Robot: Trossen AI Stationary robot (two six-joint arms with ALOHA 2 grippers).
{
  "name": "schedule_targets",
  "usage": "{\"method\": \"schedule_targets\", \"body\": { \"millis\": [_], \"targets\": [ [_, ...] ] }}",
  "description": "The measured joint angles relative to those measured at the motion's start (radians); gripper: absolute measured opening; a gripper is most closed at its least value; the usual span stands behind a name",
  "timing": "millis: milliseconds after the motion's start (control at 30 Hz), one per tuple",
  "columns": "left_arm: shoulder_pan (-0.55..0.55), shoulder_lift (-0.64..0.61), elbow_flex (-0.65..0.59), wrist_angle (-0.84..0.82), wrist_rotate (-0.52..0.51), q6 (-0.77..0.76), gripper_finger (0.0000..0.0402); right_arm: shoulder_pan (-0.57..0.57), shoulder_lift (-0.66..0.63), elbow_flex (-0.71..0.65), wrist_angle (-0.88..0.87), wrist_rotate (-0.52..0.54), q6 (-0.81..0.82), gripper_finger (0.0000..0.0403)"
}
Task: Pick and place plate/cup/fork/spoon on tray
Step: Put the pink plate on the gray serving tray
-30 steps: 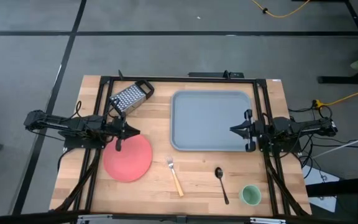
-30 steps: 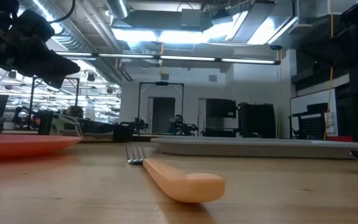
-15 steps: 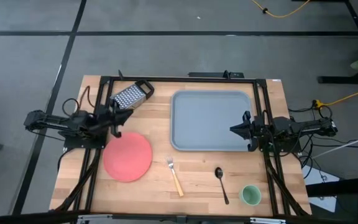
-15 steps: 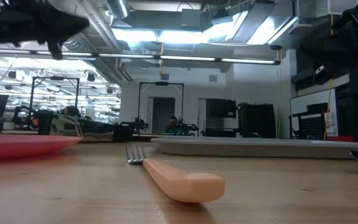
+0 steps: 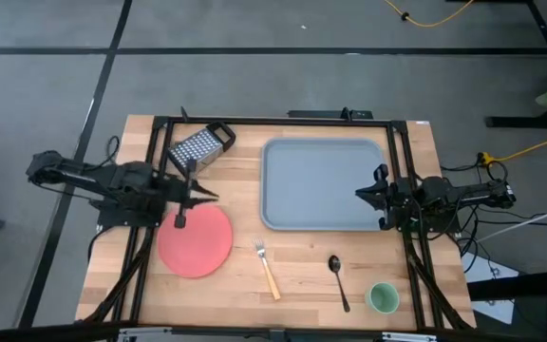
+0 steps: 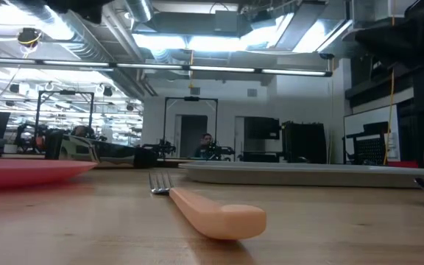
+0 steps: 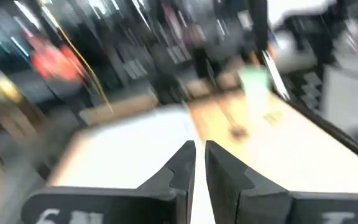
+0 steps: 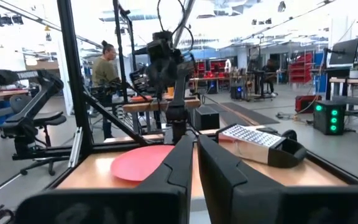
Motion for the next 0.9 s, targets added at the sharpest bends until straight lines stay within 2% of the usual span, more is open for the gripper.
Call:
{"method": "schedule_targets", "body": {
  "millis": [200, 367, 467, 700, 833, 900],
  "targets": [
    [-0.145, 0.246, 0.278, -0.375, 0.006, -0.2, 0.0031, 0.0, 0.0, 0.0, 0.001, 0.0, 0.001, 0.0032],
    [-0.293, 0.418, 0.502, -0.559, 0.007, -0.342, 0.0031, 0.0, 0.0, 0.0, -0.008, 0.0, 0.001, 0.0032],
    [-0.356, 0.477, 0.599, -0.58, 0.01, -0.438, 0.0031, 0.0, 0.0, 0.0, -0.008, 0.0, 0.01, 0.0032],
    [-0.442, 0.512, 0.665, -0.551, 0.007, -0.523, 0.0031, 0.0, 0.0, 0.0, -0.021, 0.0, 0.154, 0.0032],
    [-0.474, 0.514, 0.665, -0.556, -0.007, -0.505, 0.0031, 0.0, 0.001, 0.0, -0.025, -0.001, 0.159, 0.0032],
    [-0.491, 0.514, 0.665, -0.556, -0.08, -0.506, 0.0033, 0.0, 0.001, 0.0, -0.025, -0.001, 0.177, 0.0032]
  ]
}}
